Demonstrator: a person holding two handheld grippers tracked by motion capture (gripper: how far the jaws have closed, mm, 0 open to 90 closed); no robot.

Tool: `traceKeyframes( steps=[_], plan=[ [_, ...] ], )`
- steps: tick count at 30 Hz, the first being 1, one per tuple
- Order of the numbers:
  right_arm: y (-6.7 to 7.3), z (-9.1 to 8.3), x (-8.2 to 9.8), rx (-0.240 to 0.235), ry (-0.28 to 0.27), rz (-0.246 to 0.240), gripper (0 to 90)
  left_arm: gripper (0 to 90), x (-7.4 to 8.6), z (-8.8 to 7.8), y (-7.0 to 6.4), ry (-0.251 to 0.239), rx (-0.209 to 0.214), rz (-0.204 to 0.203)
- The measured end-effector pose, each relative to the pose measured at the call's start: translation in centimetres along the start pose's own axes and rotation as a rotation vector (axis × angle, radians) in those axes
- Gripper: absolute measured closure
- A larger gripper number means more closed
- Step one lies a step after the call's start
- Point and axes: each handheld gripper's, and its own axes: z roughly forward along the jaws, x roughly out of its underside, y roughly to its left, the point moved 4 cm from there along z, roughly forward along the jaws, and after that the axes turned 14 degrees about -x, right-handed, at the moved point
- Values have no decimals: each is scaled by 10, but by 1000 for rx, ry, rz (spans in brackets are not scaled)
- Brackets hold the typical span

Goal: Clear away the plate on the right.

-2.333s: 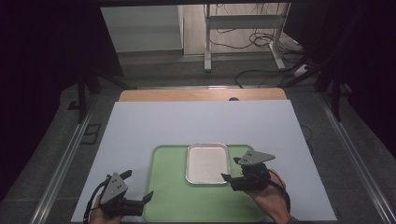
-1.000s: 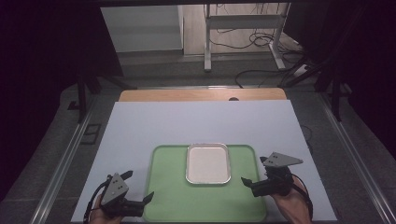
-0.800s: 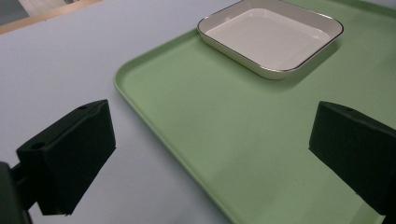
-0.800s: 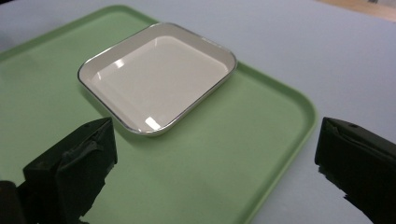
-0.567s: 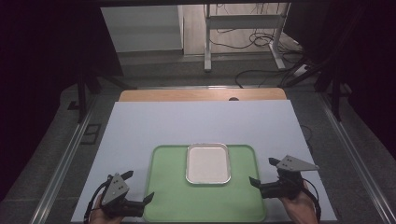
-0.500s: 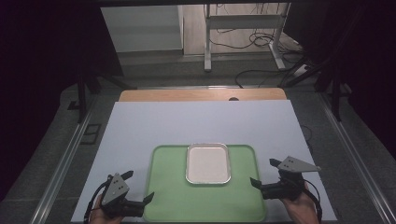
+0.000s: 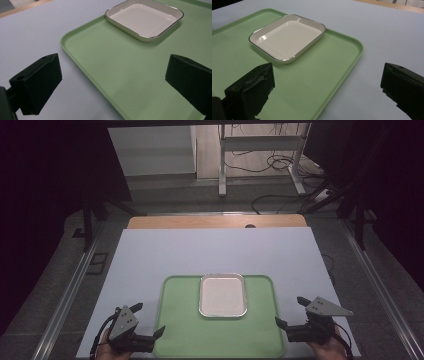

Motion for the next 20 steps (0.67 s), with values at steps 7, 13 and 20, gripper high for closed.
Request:
traceKeyframes(
  steps=[7, 13, 20],
  plan=[
    [1, -7, 14, -8, 37, 25, 0, 5, 0, 0, 0, 0, 1, -3],
    [2, -4, 23, -28, 95, 53, 0, 5, 0, 0, 0, 1, 2, -4],
    [2, -2, 24, -29, 123, 45, 0, 5, 0, 1, -1, 4, 4, -2]
  ],
)
